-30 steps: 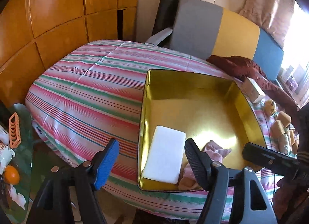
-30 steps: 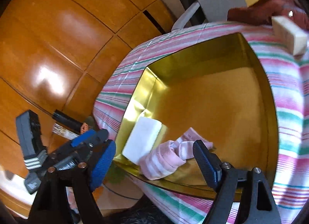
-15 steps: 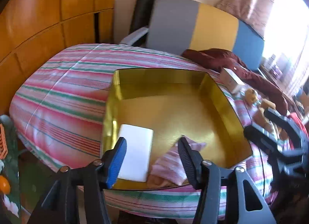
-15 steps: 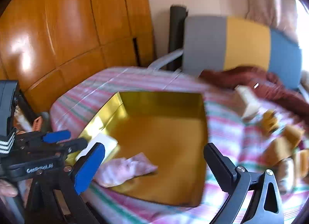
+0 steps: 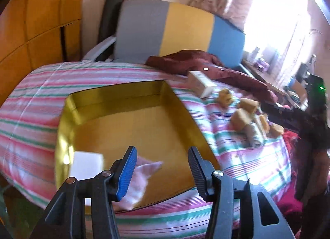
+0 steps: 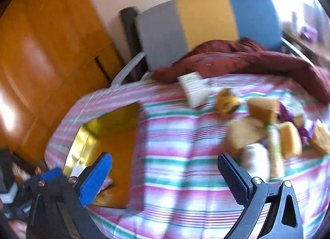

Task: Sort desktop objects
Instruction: 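Move both tools back over the pile of items, then grasp the white sock with the left tool while the right tool grasps a yellow sponge, then carry the sock and sponge into the gold box and release both, then grasp the green-and-white boxed bottle with the right tool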

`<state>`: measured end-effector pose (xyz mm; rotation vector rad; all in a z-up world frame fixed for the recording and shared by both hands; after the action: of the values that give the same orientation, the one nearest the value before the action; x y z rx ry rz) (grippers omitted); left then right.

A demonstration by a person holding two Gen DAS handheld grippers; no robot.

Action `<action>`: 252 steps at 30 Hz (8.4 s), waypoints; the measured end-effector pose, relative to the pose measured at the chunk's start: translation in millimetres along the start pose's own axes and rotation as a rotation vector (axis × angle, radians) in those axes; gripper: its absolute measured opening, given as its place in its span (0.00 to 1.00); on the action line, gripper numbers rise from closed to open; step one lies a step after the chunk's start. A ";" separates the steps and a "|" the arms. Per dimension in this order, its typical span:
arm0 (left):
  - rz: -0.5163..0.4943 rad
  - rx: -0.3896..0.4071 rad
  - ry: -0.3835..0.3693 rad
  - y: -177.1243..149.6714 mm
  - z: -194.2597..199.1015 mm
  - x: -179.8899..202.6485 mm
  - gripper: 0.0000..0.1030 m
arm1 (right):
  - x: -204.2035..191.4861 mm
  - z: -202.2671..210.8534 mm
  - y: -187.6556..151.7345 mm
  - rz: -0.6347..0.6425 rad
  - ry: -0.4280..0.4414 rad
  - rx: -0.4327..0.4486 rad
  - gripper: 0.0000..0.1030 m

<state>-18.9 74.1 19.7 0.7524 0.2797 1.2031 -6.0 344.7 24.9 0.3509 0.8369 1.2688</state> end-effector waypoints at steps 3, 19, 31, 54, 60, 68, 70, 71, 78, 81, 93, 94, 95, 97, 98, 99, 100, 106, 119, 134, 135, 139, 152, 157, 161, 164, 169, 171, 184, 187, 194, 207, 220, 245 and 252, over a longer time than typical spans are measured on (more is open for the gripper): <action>-0.026 -0.008 -0.050 5.1 -4.5 19.1 0.51 | 48.0 15.6 8.7 -0.116 0.008 0.015 1.00; -0.214 -0.115 -0.238 9.3 -53.8 147.7 0.51 | 231.3 26.8 10.8 -0.469 -0.064 0.072 1.00; -0.223 -0.209 -0.286 -2.7 -113.1 200.5 0.51 | 243.1 8.4 1.8 -0.563 0.073 0.006 1.00; -0.181 -0.228 -0.310 8.5 -164.2 217.1 0.50 | 260.6 15.0 45.8 -0.560 0.013 0.102 1.00; -0.108 -0.281 -0.359 11.1 -180.5 220.8 0.50 | 286.5 43.6 34.5 -0.572 -0.119 0.174 1.00; -0.035 -0.314 -0.393 16.5 -199.0 227.3 0.51 | 303.3 52.1 32.6 -0.567 -0.285 0.139 1.00; -0.030 -0.319 -0.389 16.3 -204.6 229.0 0.51 | 308.0 41.9 29.2 -0.562 -0.352 0.061 1.00; -0.030 -0.319 -0.388 15.9 -206.1 229.6 0.51 | 310.8 36.5 26.3 -0.570 -0.371 0.025 1.00; -0.010 -0.343 -0.420 12.6 -224.8 235.0 0.49 | 318.9 10.0 16.2 -0.566 -0.398 -0.138 0.91; -0.016 -0.343 -0.432 13.5 -225.2 236.6 0.47 | 318.1 3.1 13.2 -0.544 -0.421 -0.178 0.86; -0.070 -0.261 -0.348 4.3 -188.4 215.7 0.45 | 316.7 15.0 17.9 -0.502 -0.463 -0.129 0.73; -0.073 -0.256 -0.339 2.9 -185.1 213.4 0.45 | 316.7 17.0 18.1 -0.505 -0.460 -0.117 0.73; -0.073 -0.252 -0.333 1.9 -182.4 210.7 0.45 | 316.3 18.6 18.0 -0.507 -0.457 -0.106 0.73; -0.062 -0.240 -0.316 -0.3 -174.7 202.1 0.45 | 314.2 25.1 20.8 -0.510 -0.447 -0.067 0.73; -0.054 -0.235 -0.308 -0.8 -171.1 198.3 0.45 | 313.6 28.5 22.7 -0.511 -0.441 -0.048 0.73; -0.047 -0.227 -0.302 -0.8 -166.3 193.6 0.45 | 311.2 29.9 25.2 -0.511 -0.434 -0.026 0.73; -0.043 -0.218 -0.296 -0.2 -161.3 189.4 0.45 | 308.2 32.3 26.5 -0.508 -0.424 -0.004 0.73; -0.032 -0.149 -0.259 6.7 -128.8 166.7 0.45 | 283.9 38.7 38.0 -0.438 -0.312 0.089 0.73; 0.021 -0.099 -0.188 11.0 -87.2 117.7 0.45 | 181.5 -17.8 36.0 -0.062 0.142 -0.116 0.74; 0.061 -0.098 -0.183 9.0 -76.4 97.3 0.45 | 161.7 -58.8 11.9 -0.039 0.113 -0.275 0.95; 0.062 -0.096 -0.185 9.3 -74.9 96.2 0.45 | 161.9 -56.7 12.5 -0.033 0.103 -0.268 0.89; 0.062 -0.080 -0.173 10.6 -68.4 90.5 0.45 | 157.3 -54.2 12.8 0.018 0.053 -0.267 0.75; 0.089 -0.025 -0.069 17.8 -35.3 13.8 0.45 | 127.7 -0.1 30.6 0.008 0.060 -0.069 0.74; 0.179 -0.009 -0.010 26.7 -22.4 -51.3 0.45 | 61.6 6.7 26.4 0.101 0.138 -0.054 0.74; 0.209 -0.003 0.049 30.3 -19.0 -90.8 0.45 | -4.0 -8.3 19.4 0.183 0.241 -0.103 0.74; 0.213 -0.023 0.072 30.5 -25.2 -107.7 0.45 | -47.8 -27.0 11.3 0.226 0.280 -0.148 0.74; 0.211 -0.054 0.115 29.6 -38.2 -128.2 0.46 | -114.7 -62.1 -8.8 0.246 0.381 -0.227 0.74; 0.213 -0.047 0.122 30.6 -39.1 -135.1 0.45 | -134.5 -75.3 -16.6 0.238 0.409 -0.253 0.74; 0.267 0.008 0.159 19.0 -23.0 -152.1 0.46 | -179.4 -142.9 -52.7 0.128 0.463 -0.389 0.91; 0.304 0.028 0.164 10.9 -13.6 -154.0 0.46 | -177.9 -143.0 -54.8 0.094 0.497 -0.392 0.95; 0.309 0.084 0.162 1.0 10.8 -138.7 0.46 | -164.1 -121.6 -53.8 0.097 0.451 -0.342 0.98; 0.186 0.086 0.065 3.6 5.7 -76.5 0.46 | -129.7 -73.8 -48.7 0.336 0.079 -0.154 1.00; 0.008 0.030 -0.081 6.1 -10.8 7.9 0.46 | -9.3 -40.8 -19.2 0.159 -0.107 -0.124 1.00; -0.205 -0.138 -0.281 1.1 -84.3 151.0 0.46 | 273.0 -26.1 72.6 -0.660 -0.192 -0.005 1.00; -0.190 -0.179 -0.288 -0.2 -101.5 153.8 0.46 | 292.7 -79.8 89.7 -0.665 -0.251 -0.097 1.00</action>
<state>-21.2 252.7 -25.8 0.7152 0.0038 0.9131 -107.7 627.7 -73.3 0.1277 0.5992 0.6255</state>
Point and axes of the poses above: each gripper's, at about its wrist camera, not at the fingertips, and z roughly against the way its jaws point, x to its right, y to its top, the point moved 2 cm from there along -z, roughly the way its jaws point, and after that the axes turned 1 degree about y, right-handed, at the moved point
